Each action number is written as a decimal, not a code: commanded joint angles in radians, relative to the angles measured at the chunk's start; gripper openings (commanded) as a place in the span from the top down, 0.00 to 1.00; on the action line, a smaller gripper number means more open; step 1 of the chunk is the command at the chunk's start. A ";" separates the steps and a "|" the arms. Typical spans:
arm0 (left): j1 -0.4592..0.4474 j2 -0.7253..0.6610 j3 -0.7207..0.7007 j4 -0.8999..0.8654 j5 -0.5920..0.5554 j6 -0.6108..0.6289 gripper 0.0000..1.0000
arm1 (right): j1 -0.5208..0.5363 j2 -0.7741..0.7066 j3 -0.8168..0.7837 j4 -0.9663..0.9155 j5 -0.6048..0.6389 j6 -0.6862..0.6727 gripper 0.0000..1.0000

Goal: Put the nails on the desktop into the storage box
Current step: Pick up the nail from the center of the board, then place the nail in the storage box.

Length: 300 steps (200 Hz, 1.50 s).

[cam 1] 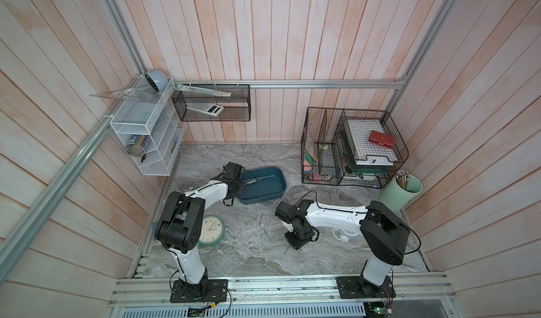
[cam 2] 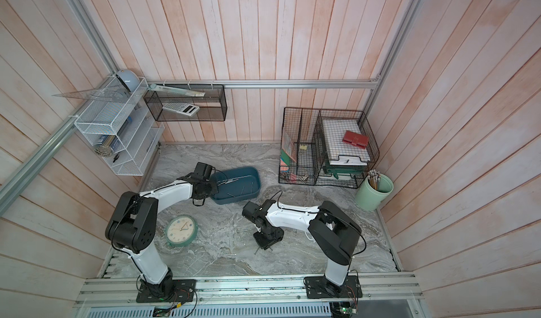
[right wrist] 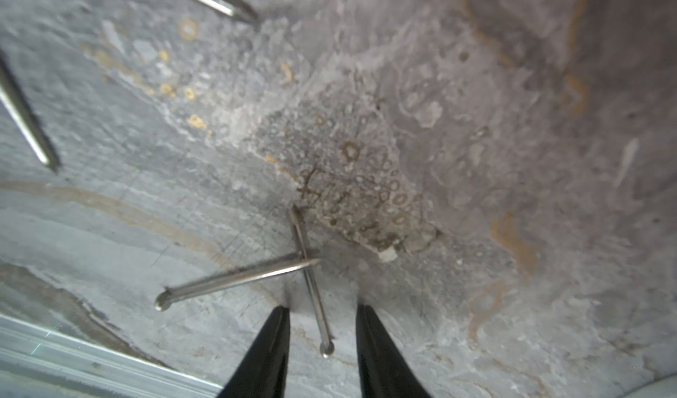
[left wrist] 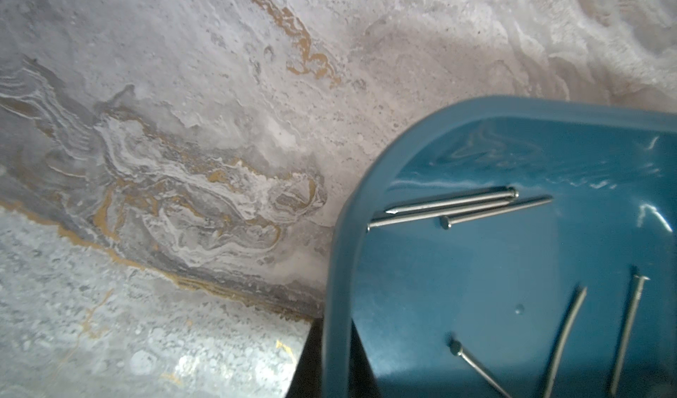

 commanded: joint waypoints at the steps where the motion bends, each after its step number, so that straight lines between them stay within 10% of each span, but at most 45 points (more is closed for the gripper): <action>1: -0.016 0.063 -0.051 -0.086 0.045 0.015 1.00 | 0.016 0.036 -0.001 -0.001 0.040 -0.007 0.66; 63: -0.015 0.067 -0.050 -0.091 0.038 0.019 1.00 | 0.020 0.124 0.018 -0.007 0.087 -0.022 1.00; 204: -0.016 0.059 -0.045 -0.099 0.061 0.029 1.00 | -0.149 -0.037 0.368 -0.123 0.120 -0.151 1.00; 300: -0.016 0.048 -0.039 -0.104 0.062 0.030 1.00 | -0.268 0.421 1.001 -0.207 -0.163 -0.182 1.00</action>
